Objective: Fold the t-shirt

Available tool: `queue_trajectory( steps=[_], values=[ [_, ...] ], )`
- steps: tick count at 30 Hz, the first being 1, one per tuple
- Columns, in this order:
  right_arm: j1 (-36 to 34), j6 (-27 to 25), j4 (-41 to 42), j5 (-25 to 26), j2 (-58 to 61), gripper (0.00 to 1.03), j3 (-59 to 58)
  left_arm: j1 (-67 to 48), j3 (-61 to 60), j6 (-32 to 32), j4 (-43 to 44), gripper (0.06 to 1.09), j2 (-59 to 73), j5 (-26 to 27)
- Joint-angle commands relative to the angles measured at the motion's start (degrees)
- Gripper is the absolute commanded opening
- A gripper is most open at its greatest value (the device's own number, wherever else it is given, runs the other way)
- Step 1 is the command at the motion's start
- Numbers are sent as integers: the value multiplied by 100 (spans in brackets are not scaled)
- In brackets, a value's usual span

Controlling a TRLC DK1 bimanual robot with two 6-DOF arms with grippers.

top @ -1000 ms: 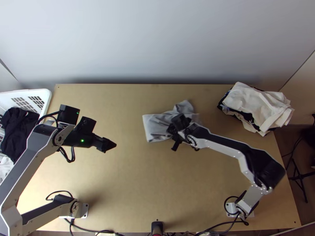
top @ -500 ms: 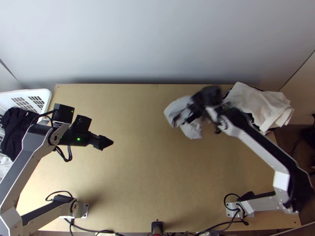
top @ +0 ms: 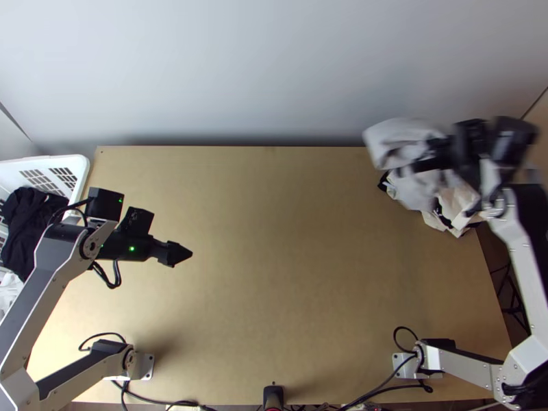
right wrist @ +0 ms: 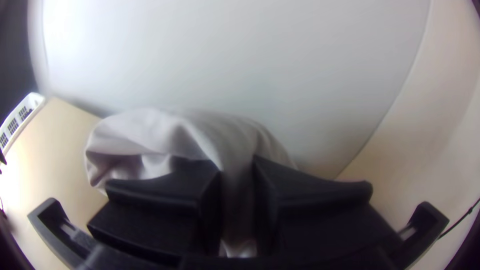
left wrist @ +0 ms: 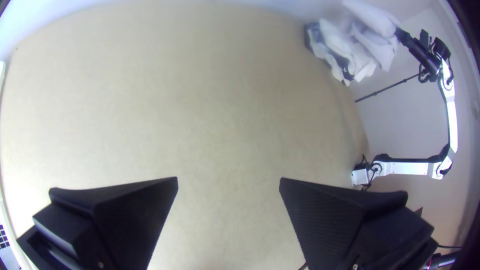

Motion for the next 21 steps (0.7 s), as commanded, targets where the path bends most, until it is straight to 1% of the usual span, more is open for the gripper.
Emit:
queue_trajectory(
  steps=[1, 3, 4, 7, 10, 13, 15, 21],
  values=[
    [-1965, -213, -77, -988, -43, 3, 511, 118, -311, 148, -2, 104, -92, -6],
    [-2317, -380, -77, -1181, 203, 3, 696, 136, -373, 183, 7, 104, -83, -6],
    [-2396, -476, -77, -1190, 370, 3, 793, 145, -381, 200, 7, 104, -75, -6],
    [-2458, -775, 99, -1199, 827, 3, 872, 171, -399, 227, -2, 104, -57, -6],
    [-2387, -784, 292, -1199, 1355, 3, 881, 294, -399, 279, -37, 104, -66, -6],
    [-2176, -705, 485, -1190, 1935, 3, 889, 514, -417, 464, -213, 104, -92, -6],
    [-1948, -555, 512, -1146, 2277, 3, 916, 742, -434, 666, -353, 104, -127, -6],
    [-1236, -54, 608, -795, 2831, 3, 837, 1366, -452, 1167, -608, 104, -171, -6]
  ],
)
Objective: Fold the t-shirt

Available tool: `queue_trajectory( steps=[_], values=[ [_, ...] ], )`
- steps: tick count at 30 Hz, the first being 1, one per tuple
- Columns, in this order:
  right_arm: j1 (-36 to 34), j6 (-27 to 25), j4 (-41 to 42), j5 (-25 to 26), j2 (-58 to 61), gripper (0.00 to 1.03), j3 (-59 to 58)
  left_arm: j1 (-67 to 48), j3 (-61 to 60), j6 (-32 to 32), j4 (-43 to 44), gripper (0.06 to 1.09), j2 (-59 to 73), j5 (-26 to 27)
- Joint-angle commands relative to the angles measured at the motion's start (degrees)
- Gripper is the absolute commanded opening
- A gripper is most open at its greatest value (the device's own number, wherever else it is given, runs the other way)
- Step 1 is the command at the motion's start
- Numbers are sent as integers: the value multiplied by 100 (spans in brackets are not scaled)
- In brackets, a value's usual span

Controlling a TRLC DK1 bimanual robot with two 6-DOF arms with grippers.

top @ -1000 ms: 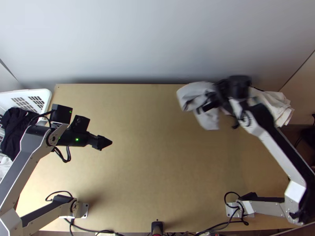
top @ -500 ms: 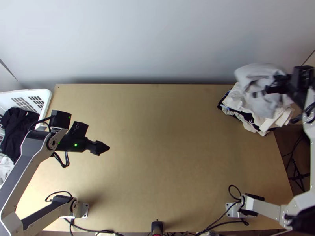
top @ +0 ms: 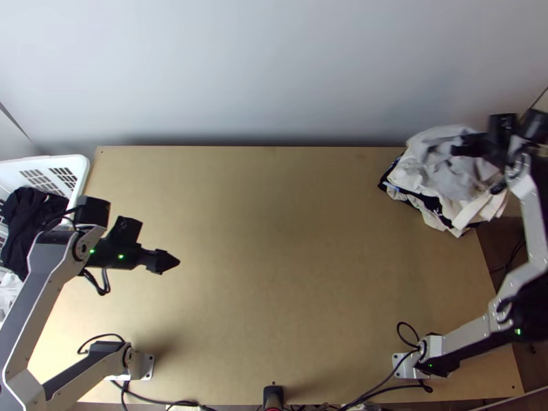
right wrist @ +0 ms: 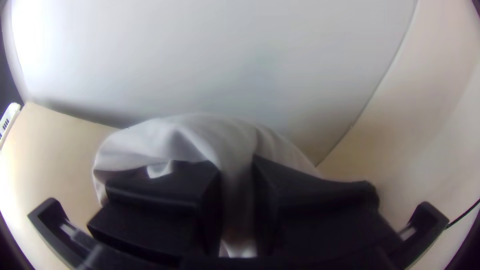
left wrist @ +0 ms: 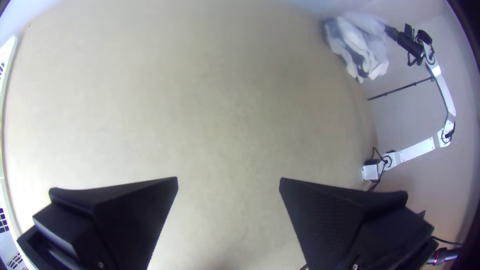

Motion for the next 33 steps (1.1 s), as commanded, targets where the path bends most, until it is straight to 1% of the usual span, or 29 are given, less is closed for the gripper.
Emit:
queue_trajectory(
  steps=[1, 5, 8, 9, 10, 13, 14, 16, 22, 28, 31, 33],
  values=[
    [633, 420, 154, 285, 713, 3, -117, 641, -26, 494, -248, 104, -42, -4],
    [686, 446, 215, 426, 564, 3, -662, 720, 10, 538, -256, 104, -16, 5],
    [475, 438, 251, 435, 353, 4, -1154, 712, 45, 529, -248, 104, 19, 14],
    [405, 394, 251, 426, 300, 14, -1321, 694, 45, 529, -239, 104, 37, 14],
    [335, 350, 251, 426, 230, 32, -1479, 659, 36, 512, -239, 104, 54, 14],
    [132, 297, 154, 400, 54, 90, -1787, 562, 36, 459, -195, 104, 116, 23],
    [62, 236, 4, 321, -16, 100, -1839, 518, 45, 433, -177, 104, 125, 23],
    [-43, 156, -277, 101, -174, 100, -1927, 448, 45, 398, -151, 104, 134, 23],
    [-105, 139, -558, -383, -1027, 100, -1883, 421, 62, 389, -142, 104, 116, 23],
    [106, 341, -962, -550, -1361, 100, -1110, 421, 53, 406, -151, 104, 107, 23],
    [273, 534, -1006, -576, -1264, 100, -627, 421, 62, 398, -151, 104, 98, 23],
    [387, 684, -1006, -576, -1001, 100, -222, 413, 62, 389, -160, 104, 98, 23]
  ],
)
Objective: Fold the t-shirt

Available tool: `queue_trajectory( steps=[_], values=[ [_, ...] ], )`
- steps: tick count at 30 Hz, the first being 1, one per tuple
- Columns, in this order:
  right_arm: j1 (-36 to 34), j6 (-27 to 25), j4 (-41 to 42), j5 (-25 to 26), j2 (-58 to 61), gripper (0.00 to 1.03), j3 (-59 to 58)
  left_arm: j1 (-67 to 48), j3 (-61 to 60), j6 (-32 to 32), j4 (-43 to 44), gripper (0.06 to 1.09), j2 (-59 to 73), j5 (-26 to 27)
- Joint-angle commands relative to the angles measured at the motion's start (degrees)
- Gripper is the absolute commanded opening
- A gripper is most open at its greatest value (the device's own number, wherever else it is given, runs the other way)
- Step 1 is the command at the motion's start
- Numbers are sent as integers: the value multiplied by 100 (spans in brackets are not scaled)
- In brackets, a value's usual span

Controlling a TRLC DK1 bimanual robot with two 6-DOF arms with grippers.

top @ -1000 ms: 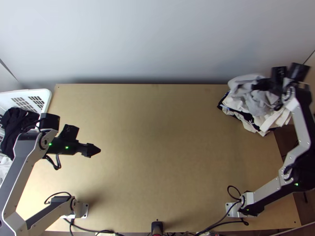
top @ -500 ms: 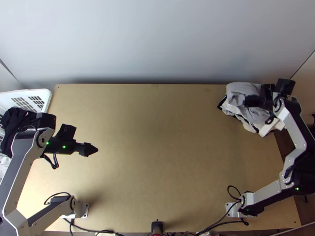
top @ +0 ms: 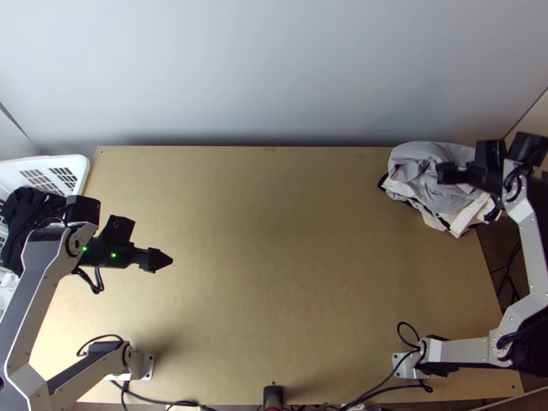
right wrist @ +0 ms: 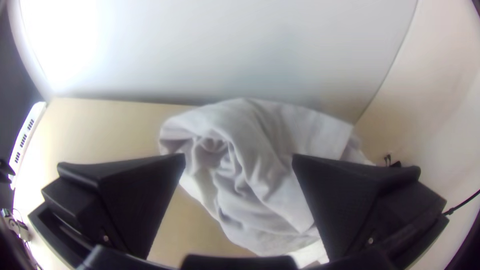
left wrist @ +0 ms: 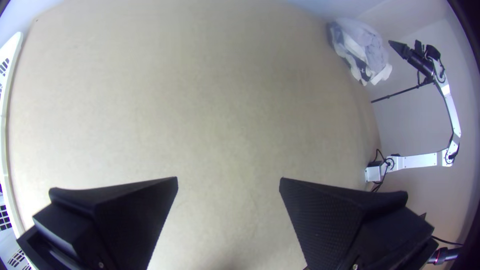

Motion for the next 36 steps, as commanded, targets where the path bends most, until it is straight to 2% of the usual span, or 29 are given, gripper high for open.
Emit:
queue_trajectory(
  steps=[1, 5, 8, 10, 17, 21, 25, 30, 36],
  values=[
    [315, 404, -147, -117, 303, 100, 1114, -24, 5, -9, -11, 104, -18, -3],
    [447, 633, -59, -108, 1226, 100, 1844, -86, -3, -79, -38, 104, -61, -3],
    [491, 668, -33, -73, 1788, 100, 1861, -112, -39, -132, -46, 104, -149, -3],
    [491, 659, 20, 85, 2008, 100, 1554, -112, -82, -176, -55, 104, -228, -3],
    [324, 361, 1162, 305, 2008, 100, -520, -104, -311, -211, -64, 104, -589, -21],
    [113, 237, 1233, 305, 1736, 100, -740, -104, -364, -238, 24, 104, -606, -21],
    [78, 273, 1233, 305, 1068, 100, -494, -86, -276, -616, 762, 104, -729, -82],
    [377, 299, 943, 279, 303, 100, 165, -130, -56, -1081, 1764, 104, -817, -715],
    [966, 985, 828, 287, -585, 99, 420, -130, -416, -1213, 2265, 104, -1037, -1260]
  ],
)
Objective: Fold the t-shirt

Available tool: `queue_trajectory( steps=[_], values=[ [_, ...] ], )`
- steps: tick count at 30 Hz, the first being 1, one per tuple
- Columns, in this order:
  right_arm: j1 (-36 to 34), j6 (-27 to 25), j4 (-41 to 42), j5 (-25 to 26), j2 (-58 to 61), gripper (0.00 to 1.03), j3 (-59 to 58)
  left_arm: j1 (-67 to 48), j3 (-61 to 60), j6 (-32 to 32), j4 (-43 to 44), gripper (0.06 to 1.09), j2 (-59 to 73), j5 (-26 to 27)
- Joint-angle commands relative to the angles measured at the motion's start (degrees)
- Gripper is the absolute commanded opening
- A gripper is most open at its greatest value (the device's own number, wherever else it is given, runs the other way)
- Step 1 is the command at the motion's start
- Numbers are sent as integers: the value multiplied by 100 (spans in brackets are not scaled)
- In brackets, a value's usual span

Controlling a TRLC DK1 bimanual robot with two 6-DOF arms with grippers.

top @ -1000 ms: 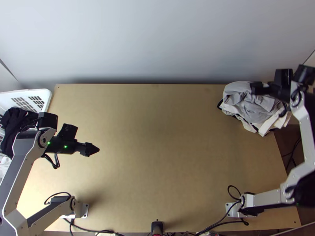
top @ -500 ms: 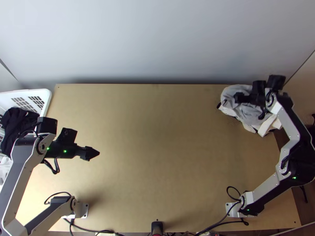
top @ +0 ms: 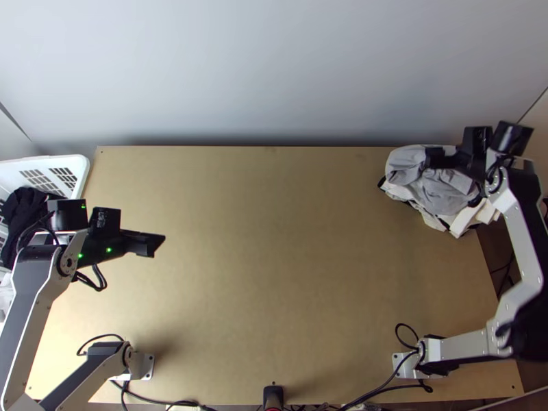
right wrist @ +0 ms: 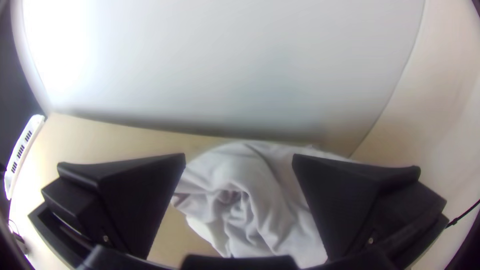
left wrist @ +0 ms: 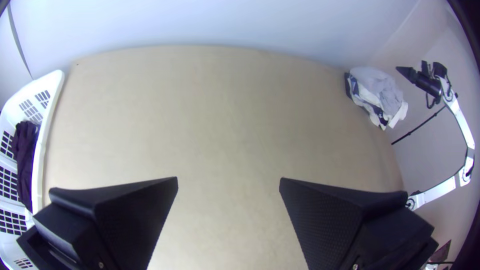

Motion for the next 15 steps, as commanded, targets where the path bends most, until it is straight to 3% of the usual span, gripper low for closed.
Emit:
queue_trajectory(
  steps=[1, 4, 7, 10, 12, 15],
  values=[
    [606, 624, -158, -21, -1031, 99, 201, -12, -459, -240, 946, 104, -417, -581],
    [1019, 1082, -219, -21, -1559, 99, -537, -38, -1022, -47, 1482, 104, -909, -853],
    [1529, 791, -193, 49, -2104, 99, -1680, -126, -1646, 384, 1807, 103, -1393, -1082],
    [2021, 624, -202, 823, -2701, 99, -2770, -153, -2270, 401, 2141, 104, -1920, -1345],
    [2109, 1301, 282, 946, -3334, 99, -3517, -126, -2718, 401, 2379, 104, -2447, -1442],
    [2636, 818, 484, 1675, -4345, 99, -4457, -153, -3351, 410, 2519, 104, -3353, -1504]
  ],
)
